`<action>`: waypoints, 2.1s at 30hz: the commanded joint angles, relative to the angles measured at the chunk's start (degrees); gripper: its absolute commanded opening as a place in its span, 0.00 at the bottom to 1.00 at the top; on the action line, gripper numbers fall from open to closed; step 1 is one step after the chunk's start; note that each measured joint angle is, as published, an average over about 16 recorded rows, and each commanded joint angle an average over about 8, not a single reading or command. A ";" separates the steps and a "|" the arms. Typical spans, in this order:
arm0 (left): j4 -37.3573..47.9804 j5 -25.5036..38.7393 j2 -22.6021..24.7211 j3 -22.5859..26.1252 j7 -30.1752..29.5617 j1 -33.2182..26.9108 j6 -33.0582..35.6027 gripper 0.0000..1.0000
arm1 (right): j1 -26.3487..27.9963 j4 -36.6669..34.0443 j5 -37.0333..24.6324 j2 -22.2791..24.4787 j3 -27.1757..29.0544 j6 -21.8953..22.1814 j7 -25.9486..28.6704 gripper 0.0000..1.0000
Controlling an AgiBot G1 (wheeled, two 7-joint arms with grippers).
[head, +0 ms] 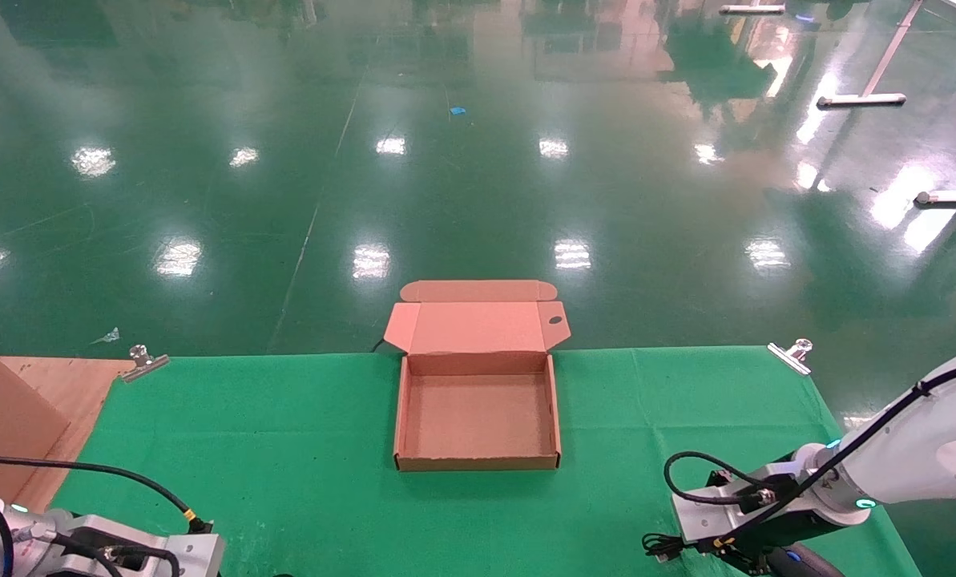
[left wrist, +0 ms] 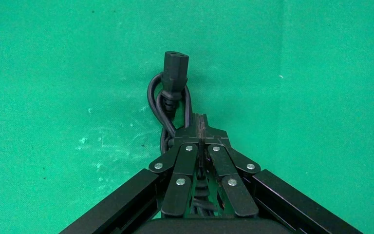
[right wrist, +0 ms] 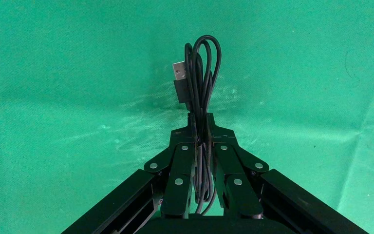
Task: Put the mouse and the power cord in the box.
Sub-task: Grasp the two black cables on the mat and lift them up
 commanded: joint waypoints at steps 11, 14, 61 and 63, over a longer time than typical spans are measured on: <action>-0.06 0.37 0.15 0.27 0.41 -0.43 0.09 1.00 | -0.47 -0.01 0.38 0.42 0.28 -0.35 -0.23 0.00; -0.01 0.36 0.11 0.26 0.44 -0.55 0.14 1.00 | -0.62 0.01 0.45 0.44 0.33 -0.39 -0.28 0.00; 0.23 1.81 1.19 1.26 1.26 1.35 -5.63 0.00 | -2.37 0.13 1.40 1.13 1.01 0.81 -0.73 0.00; 0.25 1.77 1.19 1.23 1.23 1.31 -5.64 0.00 | -2.34 0.15 1.42 1.20 1.02 0.78 -0.76 0.00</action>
